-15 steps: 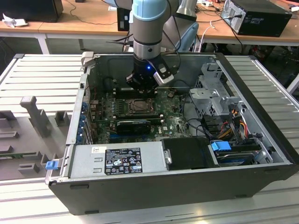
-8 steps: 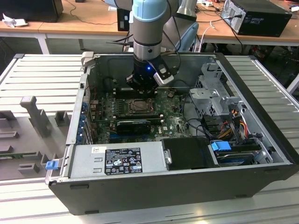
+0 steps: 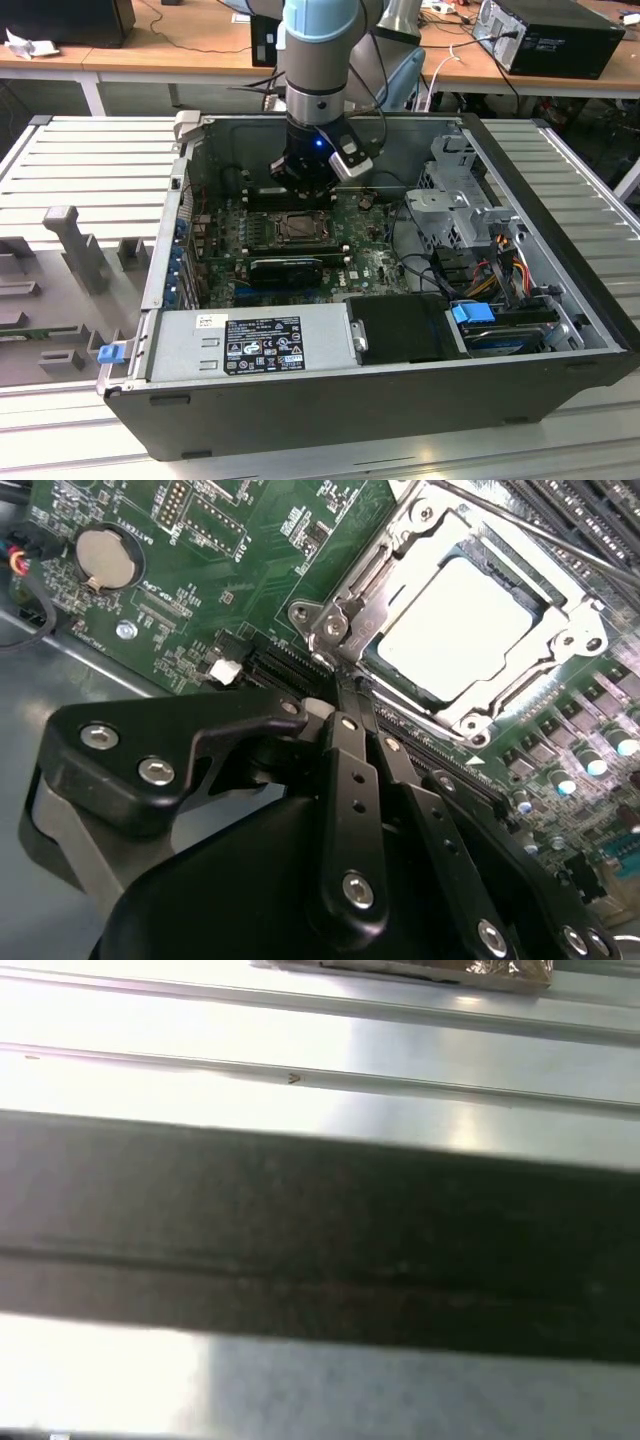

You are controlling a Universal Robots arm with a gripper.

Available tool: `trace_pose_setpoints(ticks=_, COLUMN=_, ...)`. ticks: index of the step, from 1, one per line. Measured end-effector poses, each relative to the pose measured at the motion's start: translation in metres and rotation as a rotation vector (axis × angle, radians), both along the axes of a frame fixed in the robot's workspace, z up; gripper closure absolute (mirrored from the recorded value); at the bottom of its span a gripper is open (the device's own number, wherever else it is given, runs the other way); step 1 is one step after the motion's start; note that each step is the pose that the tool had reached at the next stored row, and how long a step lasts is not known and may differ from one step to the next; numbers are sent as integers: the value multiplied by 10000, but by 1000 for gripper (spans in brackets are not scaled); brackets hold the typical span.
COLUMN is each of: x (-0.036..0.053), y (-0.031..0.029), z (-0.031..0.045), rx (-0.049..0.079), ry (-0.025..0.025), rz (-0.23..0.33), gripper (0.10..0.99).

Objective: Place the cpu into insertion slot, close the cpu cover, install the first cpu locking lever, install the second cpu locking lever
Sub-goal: 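Install the first cpu locking lever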

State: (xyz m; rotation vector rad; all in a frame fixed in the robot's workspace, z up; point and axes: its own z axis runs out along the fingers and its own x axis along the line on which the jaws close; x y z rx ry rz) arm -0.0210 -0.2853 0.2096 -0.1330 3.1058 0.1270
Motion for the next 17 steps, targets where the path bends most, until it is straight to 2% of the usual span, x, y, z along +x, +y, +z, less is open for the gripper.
trace_pose_setpoints(ticks=3, x=0, y=0, z=112, rx=-3, ry=2, rz=-1, gripper=980)
trace_pose_setpoints(ticks=4, x=0, y=0, z=125, rx=-3, ry=2, rz=1, gripper=980)
trace_pose_setpoints(ticks=17, x=3, y=-61, z=124, rx=-4, ry=6, rz=0, gripper=980)
